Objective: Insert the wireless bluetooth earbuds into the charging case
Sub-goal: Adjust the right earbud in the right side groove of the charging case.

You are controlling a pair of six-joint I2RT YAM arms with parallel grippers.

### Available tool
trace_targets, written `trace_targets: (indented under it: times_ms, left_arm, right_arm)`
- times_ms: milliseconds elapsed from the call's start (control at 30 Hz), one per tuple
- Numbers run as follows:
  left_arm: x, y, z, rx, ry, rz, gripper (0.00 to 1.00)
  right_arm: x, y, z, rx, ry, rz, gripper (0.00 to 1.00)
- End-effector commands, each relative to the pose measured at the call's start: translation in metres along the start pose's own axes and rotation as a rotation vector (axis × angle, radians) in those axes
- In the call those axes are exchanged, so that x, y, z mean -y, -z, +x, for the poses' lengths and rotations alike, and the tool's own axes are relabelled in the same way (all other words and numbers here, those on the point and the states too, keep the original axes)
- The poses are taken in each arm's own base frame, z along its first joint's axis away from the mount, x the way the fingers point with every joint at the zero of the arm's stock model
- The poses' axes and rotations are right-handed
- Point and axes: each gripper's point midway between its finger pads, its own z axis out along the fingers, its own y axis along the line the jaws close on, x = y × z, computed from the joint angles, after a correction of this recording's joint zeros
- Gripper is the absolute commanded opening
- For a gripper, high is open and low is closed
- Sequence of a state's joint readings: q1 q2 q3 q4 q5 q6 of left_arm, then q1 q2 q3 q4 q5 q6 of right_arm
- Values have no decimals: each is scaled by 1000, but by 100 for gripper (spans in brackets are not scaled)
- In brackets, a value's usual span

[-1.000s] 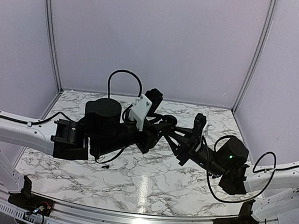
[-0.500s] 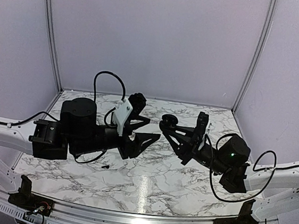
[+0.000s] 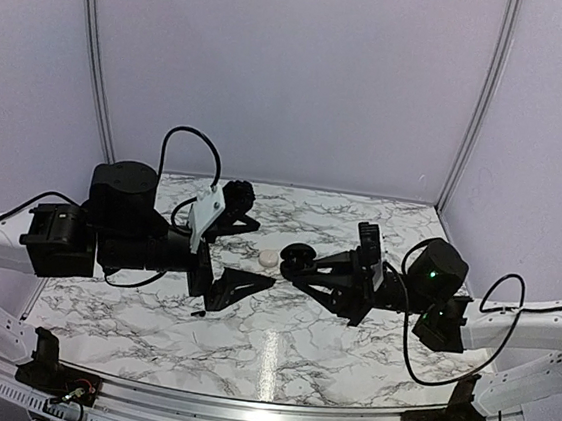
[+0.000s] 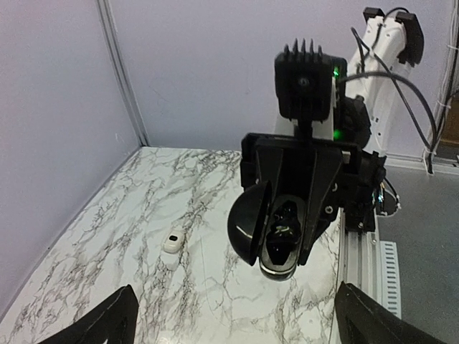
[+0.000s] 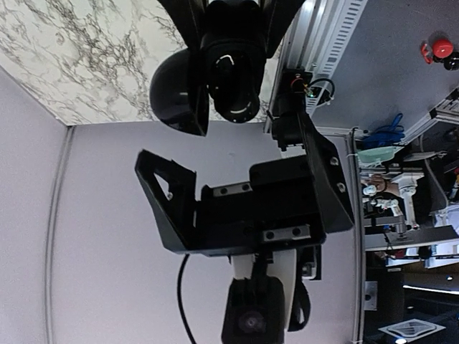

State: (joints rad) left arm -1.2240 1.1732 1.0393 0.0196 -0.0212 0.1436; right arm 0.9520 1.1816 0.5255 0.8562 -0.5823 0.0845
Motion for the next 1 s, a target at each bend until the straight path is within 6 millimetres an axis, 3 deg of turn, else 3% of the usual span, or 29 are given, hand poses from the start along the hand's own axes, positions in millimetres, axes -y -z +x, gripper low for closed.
trace_targets:
  times_ms: [0, 267, 500, 967]
  left_arm:
    - [19, 2, 7, -46, -45, 115, 99]
    - [37, 3, 6, -36, -68, 220, 99]
    - [31, 1, 7, -43, -67, 185, 99]
    - [37, -5, 7, -46, -84, 222, 96]
  right_arm:
    - [-22, -9, -11, -15, -31, -180, 0]
    - [-35, -13, -5, -43, -63, -295, 0]
    - [-44, -14, -1, -63, -78, -371, 0]
    - [-56, -20, 8, -99, -106, -452, 0]
